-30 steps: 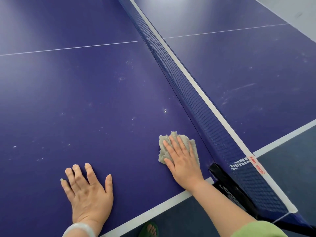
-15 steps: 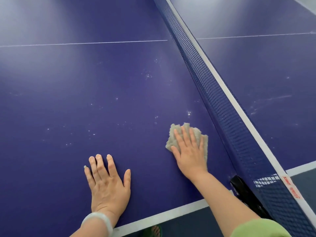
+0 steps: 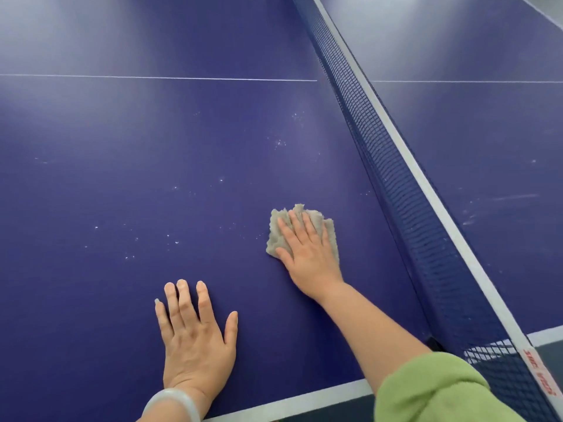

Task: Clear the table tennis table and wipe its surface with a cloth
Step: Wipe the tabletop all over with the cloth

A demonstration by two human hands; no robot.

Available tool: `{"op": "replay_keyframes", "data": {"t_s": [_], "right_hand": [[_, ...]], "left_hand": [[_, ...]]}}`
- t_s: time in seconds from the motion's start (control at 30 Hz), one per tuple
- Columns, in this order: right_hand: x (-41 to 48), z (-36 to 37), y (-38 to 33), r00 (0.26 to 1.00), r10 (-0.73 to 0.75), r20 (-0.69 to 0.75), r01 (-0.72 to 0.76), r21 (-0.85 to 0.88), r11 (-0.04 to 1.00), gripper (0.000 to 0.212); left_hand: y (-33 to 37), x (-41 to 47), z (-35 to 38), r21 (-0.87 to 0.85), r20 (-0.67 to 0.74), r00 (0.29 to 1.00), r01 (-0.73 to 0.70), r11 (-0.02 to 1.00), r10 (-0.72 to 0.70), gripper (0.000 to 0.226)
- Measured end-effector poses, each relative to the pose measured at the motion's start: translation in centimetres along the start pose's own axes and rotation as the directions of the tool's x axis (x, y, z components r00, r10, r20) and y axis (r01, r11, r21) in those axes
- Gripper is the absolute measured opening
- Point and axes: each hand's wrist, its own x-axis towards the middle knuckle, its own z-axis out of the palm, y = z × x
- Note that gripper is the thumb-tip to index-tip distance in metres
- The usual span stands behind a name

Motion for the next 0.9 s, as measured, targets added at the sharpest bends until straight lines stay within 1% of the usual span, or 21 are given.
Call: {"op": "replay_keyframes", "data": {"t_s": [0.03,0.07,0.13,0.2,0.3,0.33,0.37,0.4,0.47,0.5,0.53,0.57,0.6,0.63,0.67,0.7,0.73,0.77,0.83,0.87,0.9], "right_hand": [[-0.3,-0.1,1.7,1.000,0.013,-0.011,-0.013,-0.015,1.000,0.065],[-0.2,-0.2,3.8,0.997,0.073,-0.036,-0.075,-0.037,0.997,0.064],[0.6,-0.8,8.4,0.958,0.283,-0.052,-0.283,0.008,0.959,0.060],[2.2,-1.8,11.7,0.896,0.443,-0.009,-0.441,0.076,0.894,0.061],[5.8,-2.7,11.9,0.822,0.570,0.017,-0.567,0.134,0.813,0.063],[7.1,-2.8,10.6,0.816,0.577,0.022,-0.574,0.145,0.806,0.063],[8.2,-2.9,8.7,0.837,0.547,0.017,-0.544,0.136,0.828,0.063],[8.9,-3.0,6.2,0.882,0.472,-0.001,-0.469,0.103,0.877,0.063],[9.0,-2.6,0.9,0.975,0.210,-0.065,-0.210,0.011,0.978,0.062],[8.2,-2.1,-1.0,0.998,0.043,-0.045,-0.043,-0.004,0.999,0.062],[7.1,-1.6,-1.7,0.995,-0.095,0.024,0.095,0.016,0.995,0.061],[6.2,-1.4,-1.2,0.983,-0.174,0.065,0.171,0.050,0.984,0.060],[5.6,-1.4,0.6,0.981,-0.177,0.079,0.172,0.069,0.983,0.059],[5.2,-1.5,2.9,0.993,-0.100,0.057,0.097,0.047,0.994,0.059],[4.8,-1.6,5.6,0.999,0.035,0.024,-0.035,0.002,0.999,0.059],[4.3,-1.9,8.2,0.981,0.196,-0.002,-0.196,-0.016,0.981,0.059],[3.8,-2.4,10.3,0.942,0.337,-0.011,-0.337,-0.008,0.941,0.058],[3.3,-2.6,11.6,0.902,0.432,-0.005,-0.432,0.009,0.902,0.059],[2.5,-2.2,11.2,0.856,0.516,-0.004,-0.516,0.041,0.856,0.060],[2.1,-1.7,9.7,0.854,0.520,-0.022,-0.518,0.052,0.854,0.060],[1.7,-1.1,8.0,0.876,0.479,-0.053,-0.477,0.047,0.878,0.059]], "left_hand": [[0.0,0.0,0.0,-0.003,-0.001,1.000,-0.002,1.000,0.002,0.089],[0.0,0.0,0.0,-0.004,-0.002,1.000,-0.003,1.000,0.003,0.089],[0.0,-0.1,0.0,-0.005,-0.004,1.000,-0.008,1.000,0.008,0.089],[-0.1,0.0,0.1,-0.004,-0.004,1.000,-0.010,1.000,0.010,0.088],[-0.1,0.1,0.2,0.003,0.000,1.000,-0.011,1.000,0.011,0.087],[-0.1,0.0,0.2,0.007,0.007,1.000,-0.009,1.000,0.009,0.087],[0.0,0.1,0.1,0.009,0.016,1.000,-0.008,1.000,0.007,0.088],[0.0,0.1,0.1,0.011,0.022,1.000,-0.005,1.000,0.005,0.088],[-0.1,0.0,0.1,0.010,0.016,1.000,0.000,1.000,-0.001,0.089],[-0.2,0.1,0.2,0.006,0.007,1.000,0.001,1.000,-0.001,0.089],[-0.2,0.1,0.2,0.000,0.001,1.000,0.001,1.000,-0.001,0.089],[-0.1,0.1,0.2,-0.005,0.000,1.000,0.000,1.000,0.000,0.090],[-0.1,0.1,0.2,-0.009,0.004,1.000,-0.001,1.000,0.001,0.089],[-0.1,0.0,0.2,-0.010,0.007,1.000,-0.002,1.000,0.002,0.089],[-0.1,0.0,0.2,-0.010,0.008,1.000,-0.003,1.000,0.003,0.089],[-0.1,0.0,0.2,-0.012,0.008,1.000,-0.004,1.000,0.004,0.088],[0.0,0.0,0.1,-0.015,0.009,1.000,-0.005,1.000,0.005,0.088],[0.0,0.1,0.0,-0.015,0.014,1.000,-0.004,1.000,0.004,0.087],[0.0,0.0,-0.2,-0.014,0.025,1.000,0.002,1.000,-0.001,0.087],[-0.1,0.1,-0.2,-0.015,0.027,1.000,0.003,1.000,-0.003,0.088],[-0.1,0.1,-0.2,-0.015,0.029,1.000,0.003,1.000,-0.003,0.088]]}}
